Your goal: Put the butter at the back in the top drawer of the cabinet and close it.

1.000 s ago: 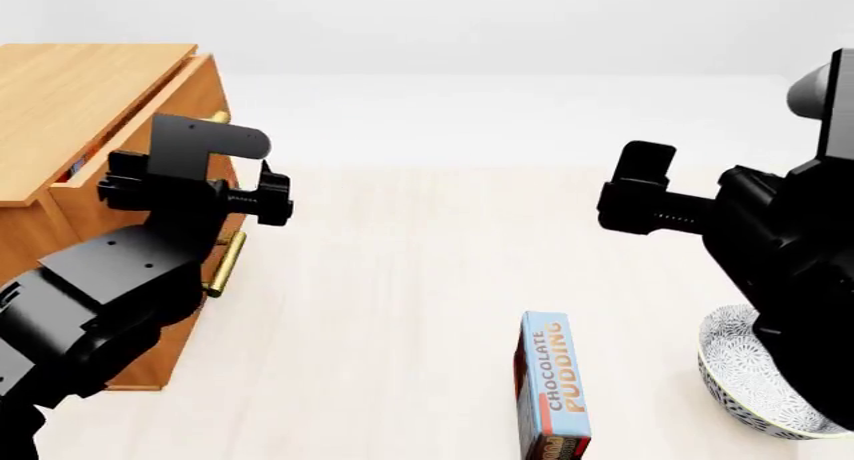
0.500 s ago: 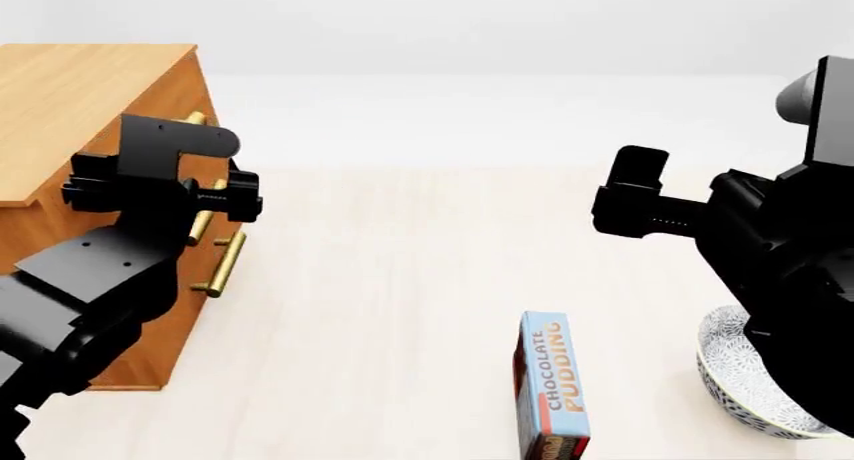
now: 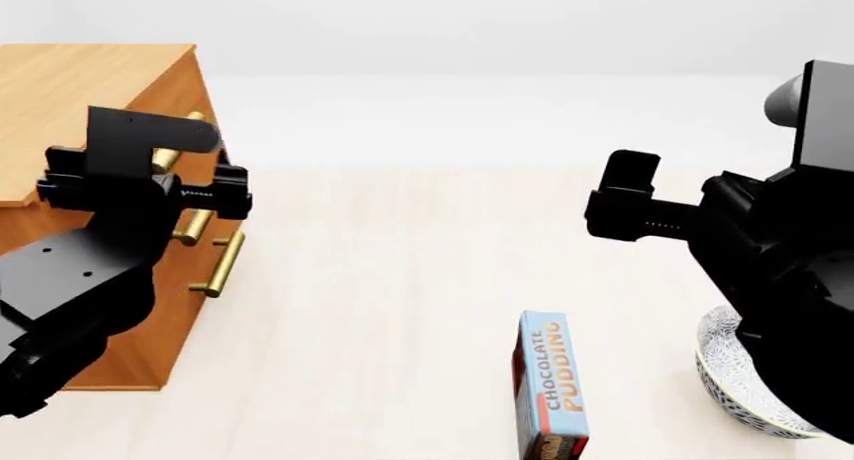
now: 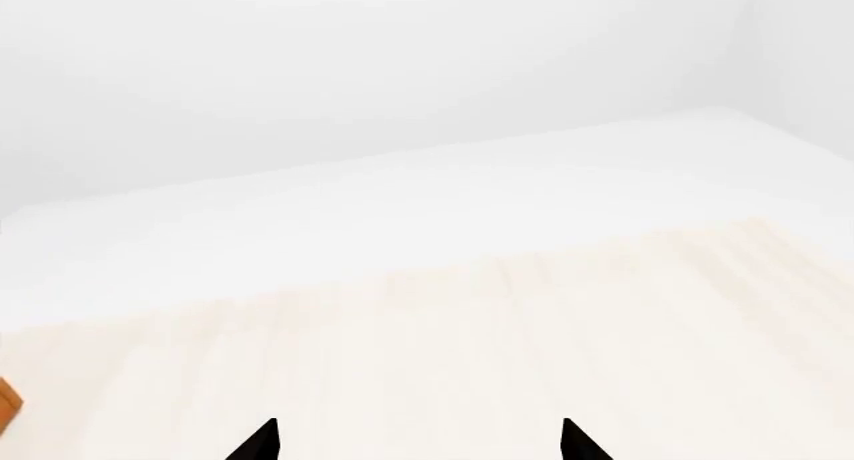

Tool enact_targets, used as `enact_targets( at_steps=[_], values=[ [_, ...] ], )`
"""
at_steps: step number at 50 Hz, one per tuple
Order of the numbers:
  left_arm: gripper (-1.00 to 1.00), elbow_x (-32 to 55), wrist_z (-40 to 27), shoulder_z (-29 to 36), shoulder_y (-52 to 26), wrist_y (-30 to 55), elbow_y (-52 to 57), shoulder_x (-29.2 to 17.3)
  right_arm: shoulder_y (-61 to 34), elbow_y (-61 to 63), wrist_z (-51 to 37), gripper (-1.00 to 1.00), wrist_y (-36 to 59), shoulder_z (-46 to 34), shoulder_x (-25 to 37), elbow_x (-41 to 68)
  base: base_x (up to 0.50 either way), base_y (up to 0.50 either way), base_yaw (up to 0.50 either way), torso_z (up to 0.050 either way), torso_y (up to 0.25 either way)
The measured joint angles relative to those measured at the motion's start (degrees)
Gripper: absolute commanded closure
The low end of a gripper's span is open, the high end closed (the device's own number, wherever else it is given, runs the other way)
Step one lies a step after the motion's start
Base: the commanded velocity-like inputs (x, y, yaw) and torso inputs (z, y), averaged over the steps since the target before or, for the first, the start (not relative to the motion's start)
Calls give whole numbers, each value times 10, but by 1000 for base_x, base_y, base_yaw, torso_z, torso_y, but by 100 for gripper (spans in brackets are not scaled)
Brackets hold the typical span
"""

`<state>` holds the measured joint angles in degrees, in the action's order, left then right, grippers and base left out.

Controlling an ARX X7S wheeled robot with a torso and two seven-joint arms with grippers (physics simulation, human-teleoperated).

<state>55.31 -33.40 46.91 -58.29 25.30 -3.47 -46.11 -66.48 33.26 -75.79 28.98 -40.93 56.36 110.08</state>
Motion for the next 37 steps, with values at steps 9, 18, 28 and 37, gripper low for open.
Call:
enact_targets(
  at_steps=[9,18,28,37],
  values=[
    [-100,44,-48,-27,6,28,153,-71,2,8,-2,-100,-3,1,0,1,0,0,0,0,0],
    [-100,99,-102,-56,22,34,299,-145,5,32,-12,-100,-12,6,4,8,0,0,0,0,0],
    [-100,140,-154,-84,62,-6,425,-224,18,86,-36,-100,-29,13,13,10,0,0,0,0,0],
    [-100,146,-202,-99,106,-62,532,-293,36,138,-54,-100,-49,22,28,0,0,0,0,0,0]
  ],
)
